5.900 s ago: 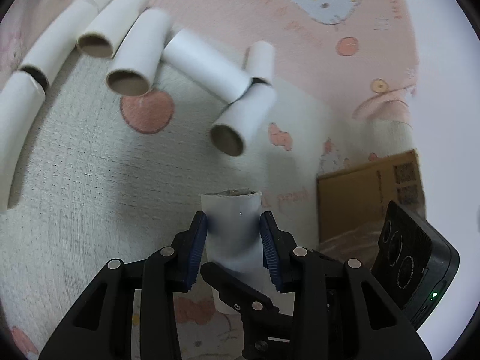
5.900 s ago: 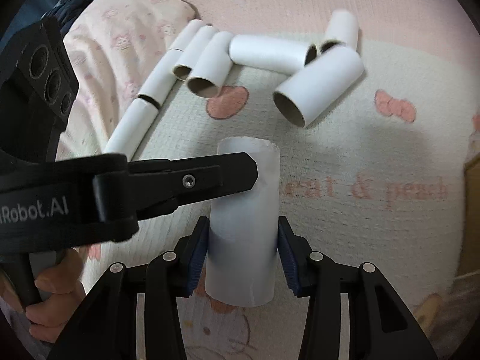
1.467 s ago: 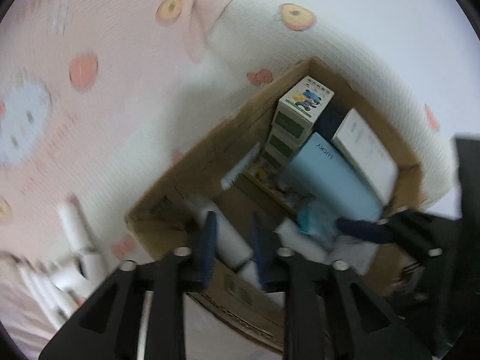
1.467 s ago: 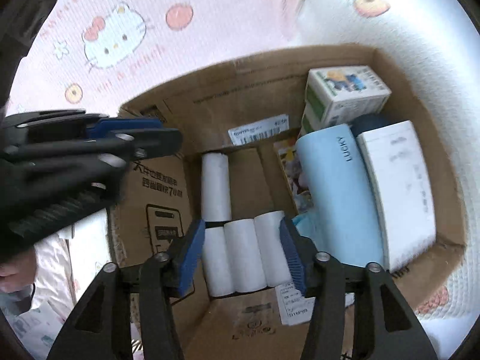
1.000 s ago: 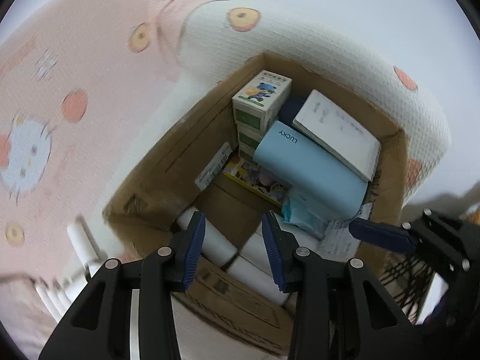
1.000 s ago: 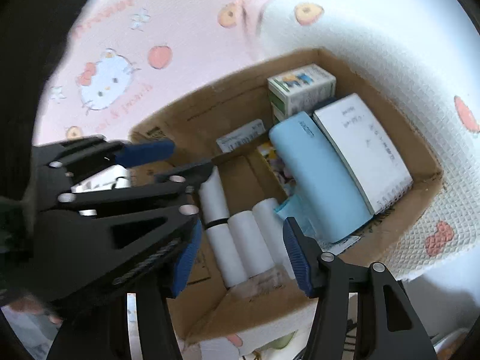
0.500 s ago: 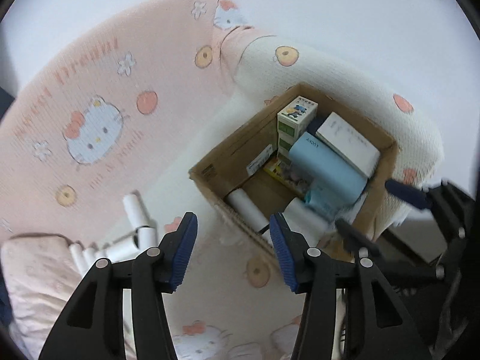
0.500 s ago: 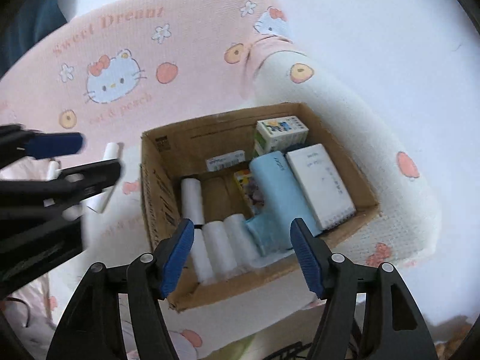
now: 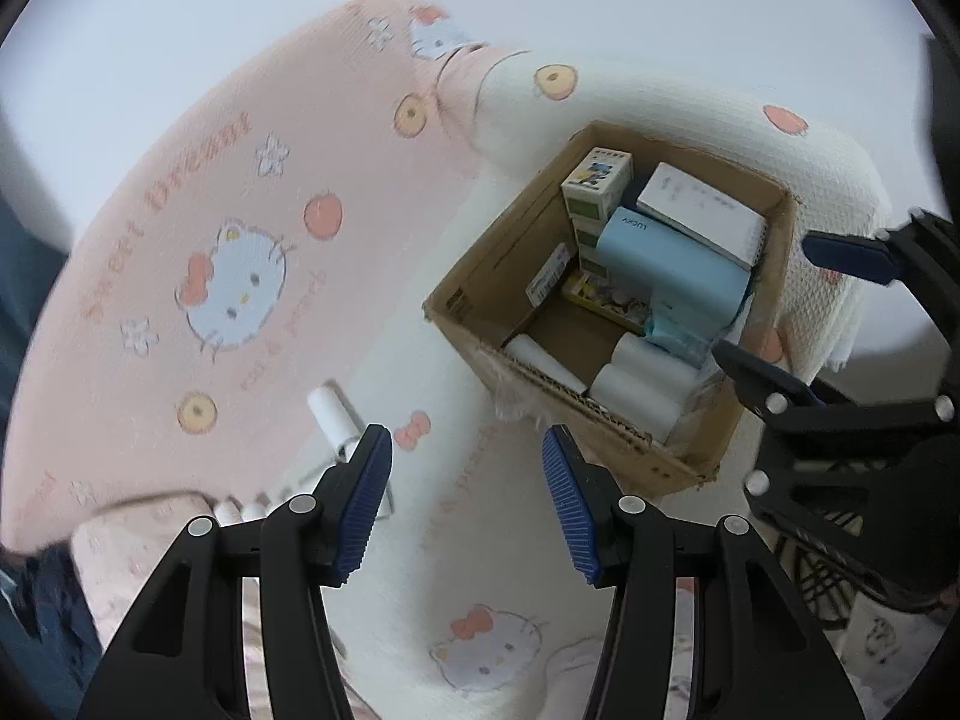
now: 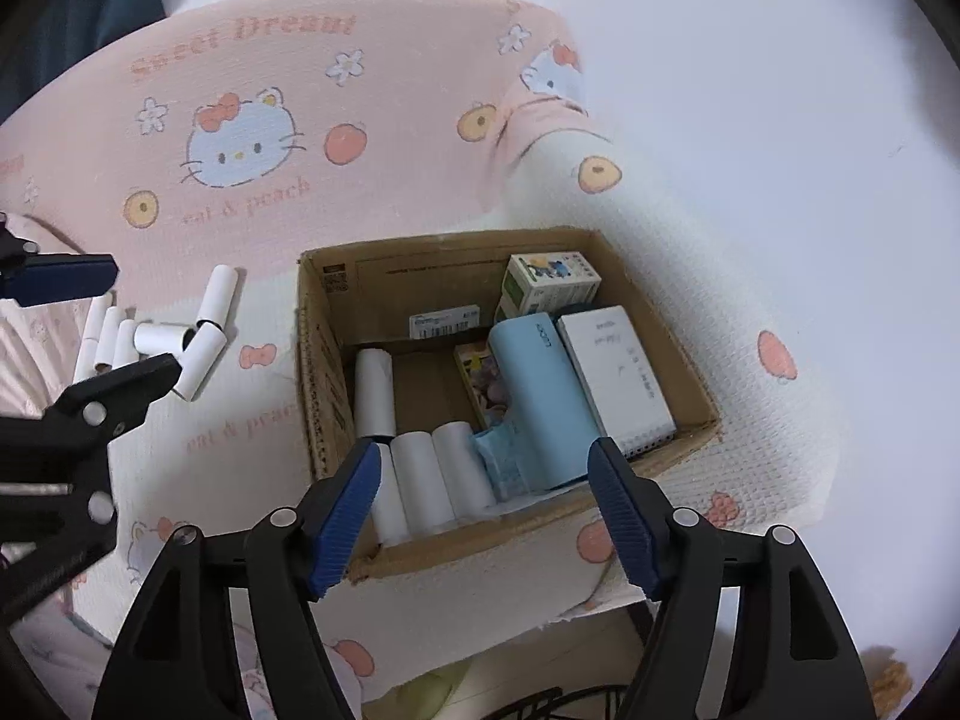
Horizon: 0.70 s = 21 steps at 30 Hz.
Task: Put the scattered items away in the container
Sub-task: 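Withdraw the right gripper up out of the box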
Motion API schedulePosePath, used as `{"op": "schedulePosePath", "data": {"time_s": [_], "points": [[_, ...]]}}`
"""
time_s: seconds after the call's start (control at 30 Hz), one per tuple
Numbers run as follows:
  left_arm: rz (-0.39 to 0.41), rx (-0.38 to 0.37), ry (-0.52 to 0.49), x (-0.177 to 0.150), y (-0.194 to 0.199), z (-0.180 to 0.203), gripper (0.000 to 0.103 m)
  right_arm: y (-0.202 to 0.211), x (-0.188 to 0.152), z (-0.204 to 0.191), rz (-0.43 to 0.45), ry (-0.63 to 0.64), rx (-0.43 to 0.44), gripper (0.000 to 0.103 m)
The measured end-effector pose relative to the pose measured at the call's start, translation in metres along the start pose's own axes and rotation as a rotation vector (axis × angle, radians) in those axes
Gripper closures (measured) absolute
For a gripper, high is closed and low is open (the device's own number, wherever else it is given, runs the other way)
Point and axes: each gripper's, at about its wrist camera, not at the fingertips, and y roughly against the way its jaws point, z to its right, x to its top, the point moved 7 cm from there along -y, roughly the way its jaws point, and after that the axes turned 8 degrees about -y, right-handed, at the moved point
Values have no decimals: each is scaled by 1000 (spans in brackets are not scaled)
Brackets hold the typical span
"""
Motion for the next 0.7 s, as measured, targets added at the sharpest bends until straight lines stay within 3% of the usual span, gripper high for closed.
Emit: {"op": "schedulePosePath", "data": {"time_s": [0.13, 0.23, 0.7], "points": [[-8, -45, 62, -7, 4, -7, 46, 17, 0, -7, 28, 25, 39, 29], [-11, 6, 81, -8, 5, -14, 46, 21, -1, -13, 34, 39, 63, 29], [-14, -3, 47, -9, 4, -11, 45, 20, -3, -41, 9, 110, 110, 28]]}}
